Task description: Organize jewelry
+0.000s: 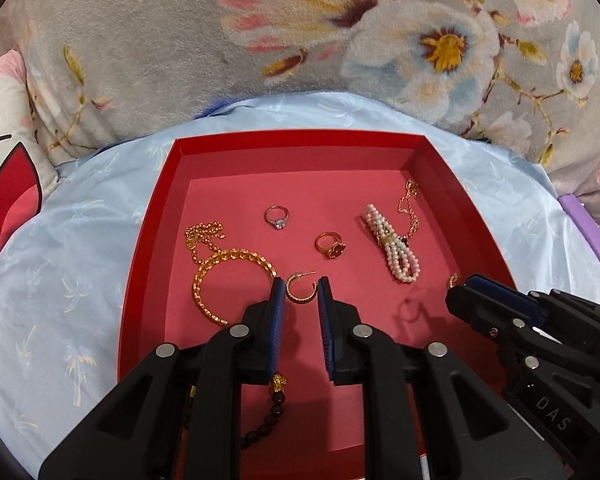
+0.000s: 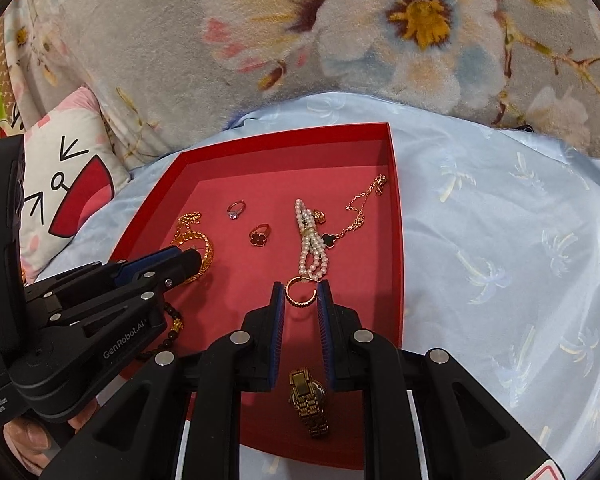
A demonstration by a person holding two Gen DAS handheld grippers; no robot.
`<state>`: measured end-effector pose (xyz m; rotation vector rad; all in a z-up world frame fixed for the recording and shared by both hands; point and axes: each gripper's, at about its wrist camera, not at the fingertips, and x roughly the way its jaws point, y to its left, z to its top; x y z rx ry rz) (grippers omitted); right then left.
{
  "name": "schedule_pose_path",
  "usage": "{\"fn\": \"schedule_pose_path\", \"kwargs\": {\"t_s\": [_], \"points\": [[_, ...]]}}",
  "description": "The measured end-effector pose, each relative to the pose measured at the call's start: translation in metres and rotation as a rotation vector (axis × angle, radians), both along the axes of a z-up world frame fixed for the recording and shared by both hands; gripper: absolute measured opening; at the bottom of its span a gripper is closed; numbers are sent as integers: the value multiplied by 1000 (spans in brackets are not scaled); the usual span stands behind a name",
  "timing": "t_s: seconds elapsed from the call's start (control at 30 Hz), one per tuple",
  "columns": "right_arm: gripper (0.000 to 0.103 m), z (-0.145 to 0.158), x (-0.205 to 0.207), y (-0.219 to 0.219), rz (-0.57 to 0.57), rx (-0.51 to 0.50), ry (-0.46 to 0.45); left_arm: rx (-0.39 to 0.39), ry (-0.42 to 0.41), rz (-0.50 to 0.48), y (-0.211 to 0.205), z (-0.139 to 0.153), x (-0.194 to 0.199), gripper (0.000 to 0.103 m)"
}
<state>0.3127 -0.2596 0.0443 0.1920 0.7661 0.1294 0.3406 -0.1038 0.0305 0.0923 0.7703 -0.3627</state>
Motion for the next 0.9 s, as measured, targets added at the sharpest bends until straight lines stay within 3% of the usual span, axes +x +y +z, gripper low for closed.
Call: {"fn": "schedule_pose_path", "kwargs": {"t_s": [0.27,0.43,0.57,0.7,0.77,0.9], "points": [[23,5,-4,-1,-17,-20,-43,-3,-5,30,3,0,1,37],[28,12,-11,-8,-39,-5,-68,-27,-15,58,12,8,1,38],[34,16,-19,-10,-61,-25,-85,-30,-38,78,21,15,-3,45],[37,24,-31,-9,-67,-26,-100,-49,-40,92,33,23,-10,45],[44,27,-38,-7,-65,-24,-109,-54,-41,101,39,25,-15,45],[48,29,-56,4,-54,-28,-107,-51,-41,117,48,25,-31,45]]}}
